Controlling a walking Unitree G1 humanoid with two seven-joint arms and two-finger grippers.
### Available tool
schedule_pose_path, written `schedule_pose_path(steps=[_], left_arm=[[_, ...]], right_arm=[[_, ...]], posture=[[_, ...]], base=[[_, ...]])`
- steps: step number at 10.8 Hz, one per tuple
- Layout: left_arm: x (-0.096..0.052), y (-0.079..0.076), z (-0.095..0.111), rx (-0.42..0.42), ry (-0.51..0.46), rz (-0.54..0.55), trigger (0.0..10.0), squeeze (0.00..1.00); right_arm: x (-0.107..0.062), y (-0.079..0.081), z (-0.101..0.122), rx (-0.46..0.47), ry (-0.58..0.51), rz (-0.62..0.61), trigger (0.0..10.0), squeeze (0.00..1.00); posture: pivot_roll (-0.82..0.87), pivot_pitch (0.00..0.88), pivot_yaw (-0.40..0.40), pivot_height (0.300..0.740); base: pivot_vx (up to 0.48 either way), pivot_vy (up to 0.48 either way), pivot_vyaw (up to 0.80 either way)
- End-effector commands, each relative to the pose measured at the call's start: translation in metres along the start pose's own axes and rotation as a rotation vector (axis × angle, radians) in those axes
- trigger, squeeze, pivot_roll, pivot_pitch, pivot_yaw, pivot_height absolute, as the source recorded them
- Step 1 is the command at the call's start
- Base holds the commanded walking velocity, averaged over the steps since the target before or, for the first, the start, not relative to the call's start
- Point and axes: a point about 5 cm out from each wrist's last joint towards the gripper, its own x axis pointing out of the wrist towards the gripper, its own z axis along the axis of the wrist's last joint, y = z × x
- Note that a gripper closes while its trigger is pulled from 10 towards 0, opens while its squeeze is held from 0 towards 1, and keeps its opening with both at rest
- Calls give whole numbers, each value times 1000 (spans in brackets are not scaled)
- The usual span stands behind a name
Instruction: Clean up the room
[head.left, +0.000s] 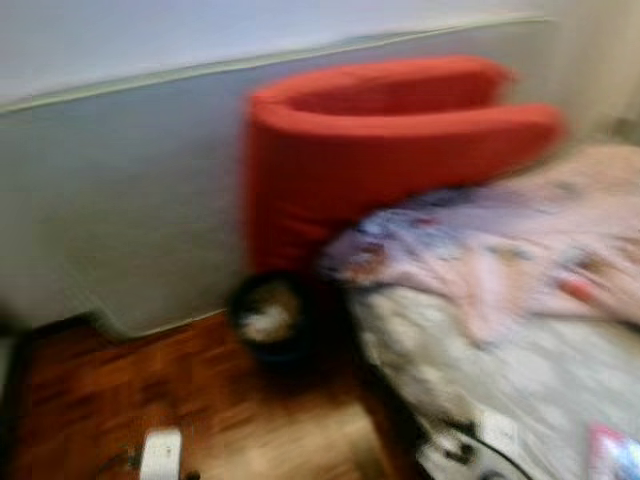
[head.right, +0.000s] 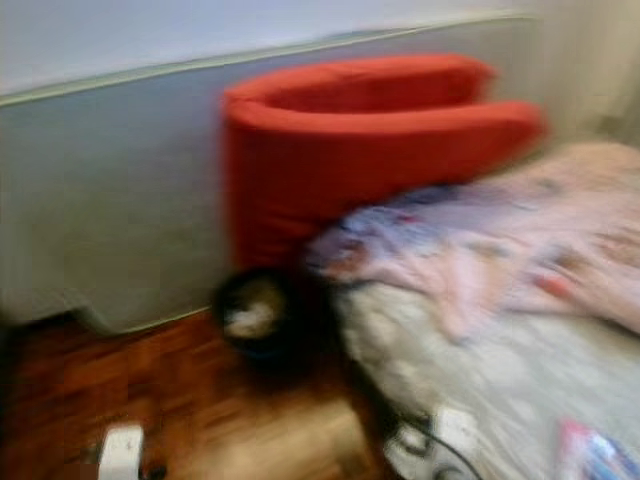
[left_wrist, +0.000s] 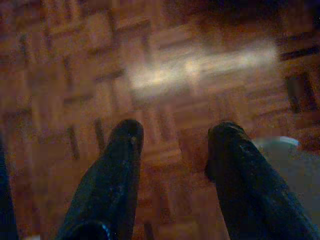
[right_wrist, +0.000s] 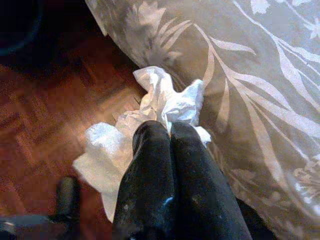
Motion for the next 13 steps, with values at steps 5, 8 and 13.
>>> schedule_pose_path(steps=[5, 8, 13], left_arm=[[-3, 14, -5, -46, 13, 32, 10000, 0], [-4, 17, -8, -51, 27, 28, 10000, 0], [-2, 11, -6, -56, 20, 19, 10000, 0]], right_arm=[[2, 10, 3, 7, -5, 27, 10000, 0], [2, 10, 3, 2, -3, 27, 10000, 0], [1, 10, -1, 13, 19, 35, 10000, 0]], posture=[[141, 5, -3, 740], [142, 8, 0, 740], [145, 6, -2, 740]], base=[[0, 0, 800], [0, 0, 800], [48, 0, 160]])
